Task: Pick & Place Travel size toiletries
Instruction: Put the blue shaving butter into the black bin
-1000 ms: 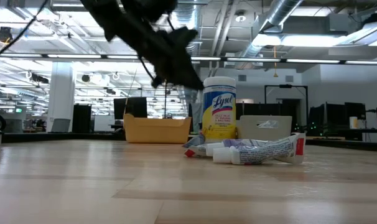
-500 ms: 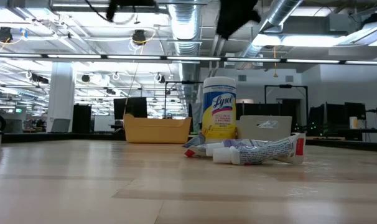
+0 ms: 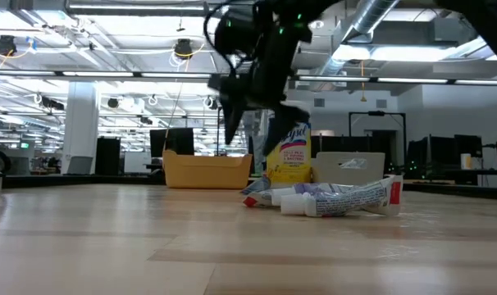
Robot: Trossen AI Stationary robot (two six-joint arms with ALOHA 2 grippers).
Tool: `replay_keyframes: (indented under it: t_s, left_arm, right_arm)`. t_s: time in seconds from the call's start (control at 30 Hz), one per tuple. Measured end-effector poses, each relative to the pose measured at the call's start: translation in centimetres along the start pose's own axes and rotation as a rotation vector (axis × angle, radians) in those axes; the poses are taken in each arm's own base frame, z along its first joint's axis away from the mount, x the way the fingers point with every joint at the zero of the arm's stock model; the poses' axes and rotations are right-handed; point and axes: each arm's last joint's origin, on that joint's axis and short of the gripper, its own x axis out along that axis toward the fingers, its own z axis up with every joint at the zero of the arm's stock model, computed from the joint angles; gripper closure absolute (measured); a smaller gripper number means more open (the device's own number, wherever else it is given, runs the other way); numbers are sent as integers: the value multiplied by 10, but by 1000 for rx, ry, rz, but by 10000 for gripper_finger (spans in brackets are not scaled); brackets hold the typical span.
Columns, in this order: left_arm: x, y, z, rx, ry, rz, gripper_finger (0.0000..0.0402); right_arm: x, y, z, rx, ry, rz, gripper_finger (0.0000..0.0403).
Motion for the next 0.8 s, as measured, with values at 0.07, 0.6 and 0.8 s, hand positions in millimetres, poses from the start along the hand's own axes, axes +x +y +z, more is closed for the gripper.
replay_keyframes:
  t_s: [0.07, 0.6, 0.8]
  left_arm:
    - [-9, 5, 1, -24, -22, -7, 234]
    - [-23, 12, -3, -34, -15, -73, 243]
    - [-24, 13, -6, -21, 14, -69, 243]
  right_arm:
    - [12, -6, 4, 61, 20, -27, 41]
    - [61, -30, 13, 250, 82, -126, 81]
    - [70, -24, 10, 253, 95, -100, 84]
